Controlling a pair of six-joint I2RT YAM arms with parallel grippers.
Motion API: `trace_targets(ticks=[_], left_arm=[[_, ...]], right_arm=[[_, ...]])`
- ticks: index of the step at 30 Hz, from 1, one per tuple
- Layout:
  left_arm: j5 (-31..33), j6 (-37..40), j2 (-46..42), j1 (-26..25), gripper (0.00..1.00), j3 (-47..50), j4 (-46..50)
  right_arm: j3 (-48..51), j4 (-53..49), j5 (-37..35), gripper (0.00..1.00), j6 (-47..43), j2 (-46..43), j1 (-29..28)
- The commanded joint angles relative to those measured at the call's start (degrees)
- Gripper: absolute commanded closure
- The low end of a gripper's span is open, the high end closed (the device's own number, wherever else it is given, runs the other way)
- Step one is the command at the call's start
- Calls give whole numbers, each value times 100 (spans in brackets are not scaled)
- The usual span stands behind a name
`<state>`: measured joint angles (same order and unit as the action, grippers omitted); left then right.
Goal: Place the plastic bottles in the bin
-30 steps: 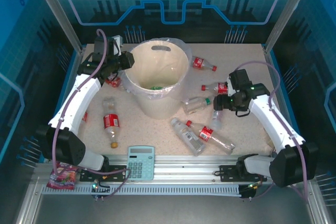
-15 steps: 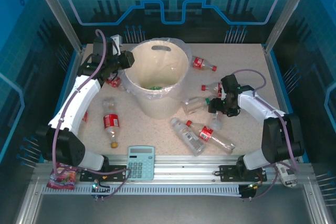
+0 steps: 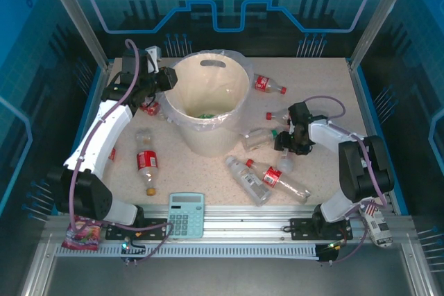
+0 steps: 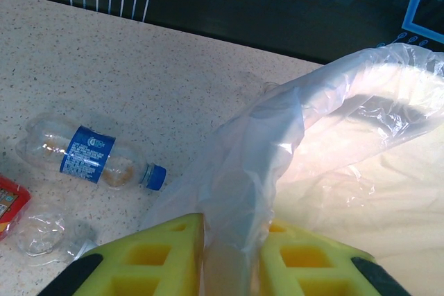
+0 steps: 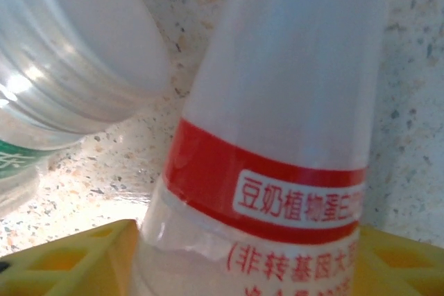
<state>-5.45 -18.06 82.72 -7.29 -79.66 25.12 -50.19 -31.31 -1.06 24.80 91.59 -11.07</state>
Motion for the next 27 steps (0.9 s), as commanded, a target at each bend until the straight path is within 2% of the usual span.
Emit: trace_targets(ticks=[1, 8, 16, 21, 27], left_arm=[[64, 31, -68, 79, 75, 162, 116], [70, 23, -88, 109, 75, 182, 81], [18, -22, -58, 127, 76, 188, 56], [-12, -31, -66, 125, 76, 189, 54], [-44, -30, -72, 125, 76, 189, 46]], right_arm=[[104, -130, -5, 41, 11, -255, 79], [18, -651, -181, 42, -113, -867, 70], [-830, -1488, -218, 45, -423, -2042, 75], [-1909, -1787, 176, 45, -738, -2443, 23], [-3877, -2256, 144, 45, -1189, -2035, -493]])
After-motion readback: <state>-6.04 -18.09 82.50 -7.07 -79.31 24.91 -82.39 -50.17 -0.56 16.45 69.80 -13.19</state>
